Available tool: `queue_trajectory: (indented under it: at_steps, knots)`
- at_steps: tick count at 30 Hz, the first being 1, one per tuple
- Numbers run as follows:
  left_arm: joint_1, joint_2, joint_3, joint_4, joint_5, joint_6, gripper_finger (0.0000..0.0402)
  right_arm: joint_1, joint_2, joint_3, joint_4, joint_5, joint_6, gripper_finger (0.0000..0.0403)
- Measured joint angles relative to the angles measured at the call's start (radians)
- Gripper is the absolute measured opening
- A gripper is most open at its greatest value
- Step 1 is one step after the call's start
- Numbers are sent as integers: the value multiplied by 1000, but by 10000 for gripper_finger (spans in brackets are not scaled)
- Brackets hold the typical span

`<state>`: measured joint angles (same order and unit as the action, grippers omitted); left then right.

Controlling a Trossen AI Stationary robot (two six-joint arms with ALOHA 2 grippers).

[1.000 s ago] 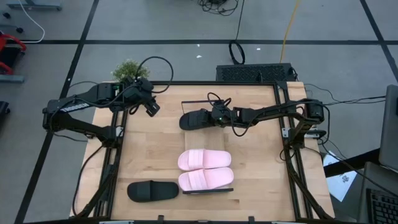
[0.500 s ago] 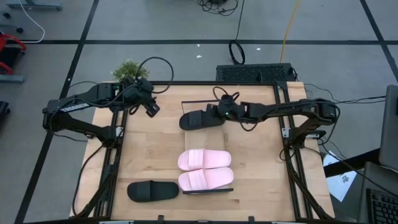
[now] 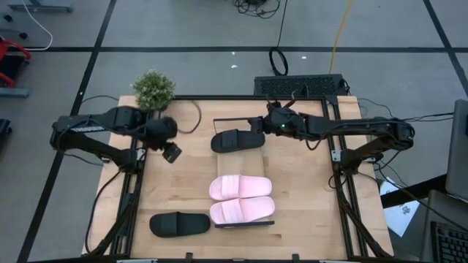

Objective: Pick and place slides into the shelf
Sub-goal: Put the black slipper on the shelf

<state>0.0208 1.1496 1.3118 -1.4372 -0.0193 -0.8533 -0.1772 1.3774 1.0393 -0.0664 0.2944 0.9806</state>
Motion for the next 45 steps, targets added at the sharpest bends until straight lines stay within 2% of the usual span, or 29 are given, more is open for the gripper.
queue_trajectory:
  at_steps: [3, 6, 8, 11, 17, 22, 26, 30, 45]
  knots:
    - [-119, -2, -40, -42, 2, -257, 230, 0, -27, 0, -11, -6, -77, 86]
    - [-268, 0, -101, 4, 52, -504, 230, 0, -49, 0, -26, -8, -138, 86]
    - [-372, -1, -149, 61, 90, -674, 230, 0, -68, 0, -46, -10, -182, 86]
    - [-519, 0, -223, 228, 104, -926, 230, 2, -102, 0, -62, -38, -253, 86]
    - [-769, 6, -400, 616, -49, -1332, 230, 2, -160, 0, -98, -64, -342, 86]
    - [-935, 35, -490, 663, -57, -1635, 230, 2, -199, 0, -130, -90, -368, 86]
    - [-989, 43, -524, 755, -66, -1658, 230, 2, -223, 0, -149, -91, -366, 86]
    - [-993, 74, -541, 765, -105, -1648, 230, 2, -226, 0, -142, -91, -361, 86]
    - [-1031, 208, -546, 820, -68, -1646, 230, 2, -226, 0, -117, -86, -308, 86]
